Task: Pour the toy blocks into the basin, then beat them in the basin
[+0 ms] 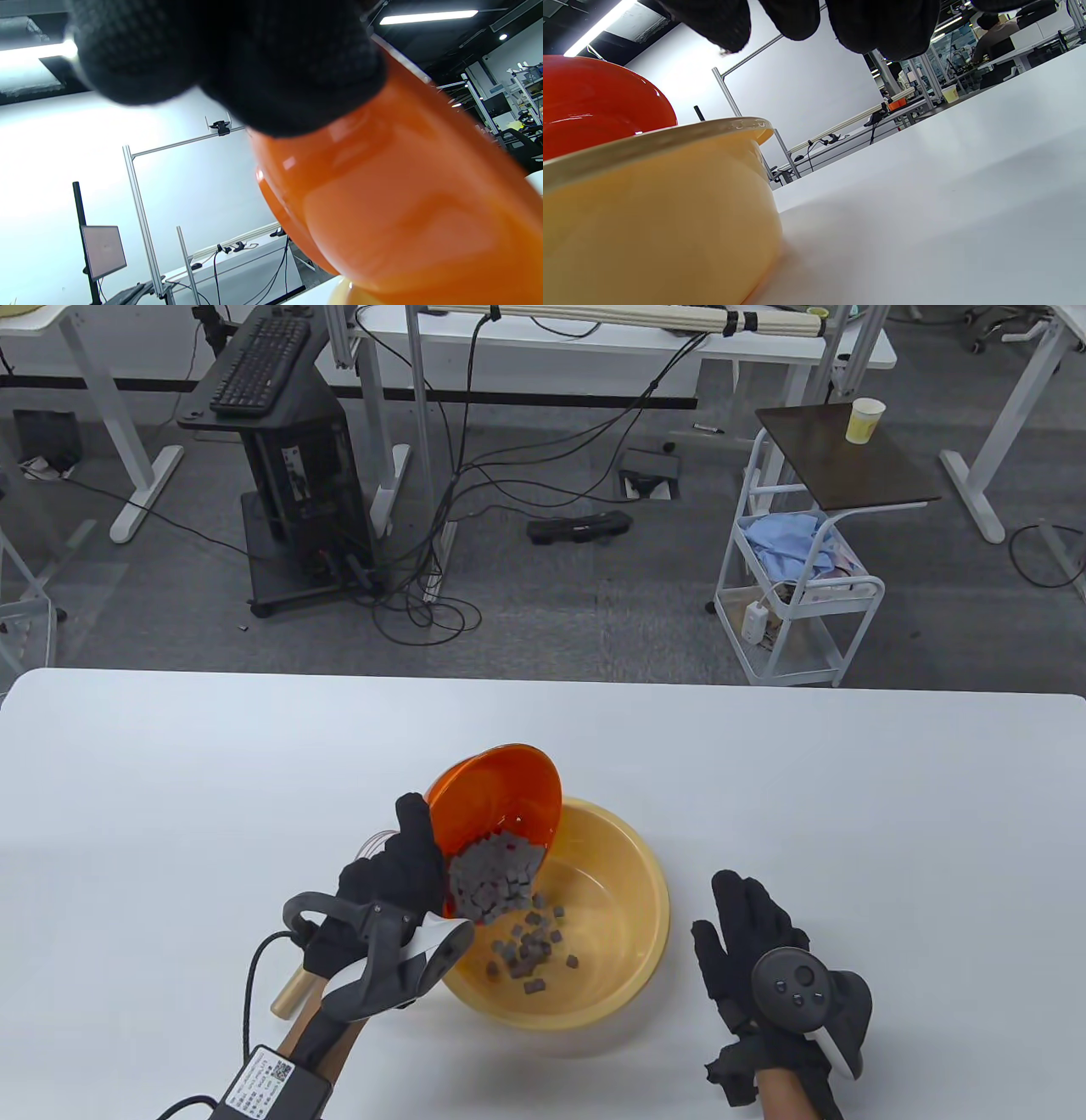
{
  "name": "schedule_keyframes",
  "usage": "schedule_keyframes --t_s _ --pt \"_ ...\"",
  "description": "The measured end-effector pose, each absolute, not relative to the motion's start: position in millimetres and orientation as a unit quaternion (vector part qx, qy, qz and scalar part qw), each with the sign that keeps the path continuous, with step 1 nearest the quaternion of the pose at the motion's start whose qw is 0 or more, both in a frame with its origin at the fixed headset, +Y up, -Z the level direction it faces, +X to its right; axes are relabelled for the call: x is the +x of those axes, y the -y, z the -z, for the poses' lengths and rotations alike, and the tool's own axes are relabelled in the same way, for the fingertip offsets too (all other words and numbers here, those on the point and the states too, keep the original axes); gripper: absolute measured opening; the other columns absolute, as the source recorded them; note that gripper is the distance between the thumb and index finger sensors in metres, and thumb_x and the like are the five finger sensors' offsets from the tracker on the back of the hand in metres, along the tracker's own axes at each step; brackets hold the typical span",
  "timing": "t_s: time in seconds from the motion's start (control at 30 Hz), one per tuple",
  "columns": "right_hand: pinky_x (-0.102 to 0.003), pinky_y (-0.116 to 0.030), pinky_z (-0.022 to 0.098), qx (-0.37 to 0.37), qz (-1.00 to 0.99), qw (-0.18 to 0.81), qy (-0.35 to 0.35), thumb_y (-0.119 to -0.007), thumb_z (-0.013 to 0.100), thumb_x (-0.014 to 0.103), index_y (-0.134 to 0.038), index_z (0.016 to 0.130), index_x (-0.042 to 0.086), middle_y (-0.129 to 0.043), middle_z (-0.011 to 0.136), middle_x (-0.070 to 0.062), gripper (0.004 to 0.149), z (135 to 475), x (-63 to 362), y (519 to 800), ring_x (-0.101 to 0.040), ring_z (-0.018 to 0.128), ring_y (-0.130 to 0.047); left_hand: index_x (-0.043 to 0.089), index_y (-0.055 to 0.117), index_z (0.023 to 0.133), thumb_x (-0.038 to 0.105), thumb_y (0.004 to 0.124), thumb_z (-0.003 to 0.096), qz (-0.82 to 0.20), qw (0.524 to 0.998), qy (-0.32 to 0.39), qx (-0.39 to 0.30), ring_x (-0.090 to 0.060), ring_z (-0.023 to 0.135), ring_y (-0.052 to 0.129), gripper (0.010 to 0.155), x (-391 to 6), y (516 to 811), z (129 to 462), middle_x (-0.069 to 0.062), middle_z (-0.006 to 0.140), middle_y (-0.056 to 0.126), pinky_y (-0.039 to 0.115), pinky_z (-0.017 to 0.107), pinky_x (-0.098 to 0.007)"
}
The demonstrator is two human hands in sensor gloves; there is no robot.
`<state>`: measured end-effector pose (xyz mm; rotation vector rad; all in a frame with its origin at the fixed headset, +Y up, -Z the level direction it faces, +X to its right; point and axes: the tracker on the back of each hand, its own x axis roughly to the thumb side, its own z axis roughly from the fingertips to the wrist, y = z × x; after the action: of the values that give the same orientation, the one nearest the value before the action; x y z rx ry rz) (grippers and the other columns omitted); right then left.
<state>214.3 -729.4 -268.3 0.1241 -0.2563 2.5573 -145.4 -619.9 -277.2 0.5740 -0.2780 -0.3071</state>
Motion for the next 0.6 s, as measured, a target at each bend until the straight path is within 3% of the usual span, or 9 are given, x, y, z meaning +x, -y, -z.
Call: schedule_keyframes --t_s 0.6 --pt "-0.087 -0.034 0.065 0.041 -0.956 0.279 0.082 -0.061 0.072 0.038 -0.039 0.119 0.007 -0.04 0.119 -0.036 0.061 269 215 733 -0.065 0.1 -0.049 -0.014 0.054 0.102 0.027 0.063 0.0643 0.243 0.875 0.178 0.378 0.002 0.023 0.104 0.056 -131 600 256 -0.01 0.054 0.098 0.097 0.026 -0.026"
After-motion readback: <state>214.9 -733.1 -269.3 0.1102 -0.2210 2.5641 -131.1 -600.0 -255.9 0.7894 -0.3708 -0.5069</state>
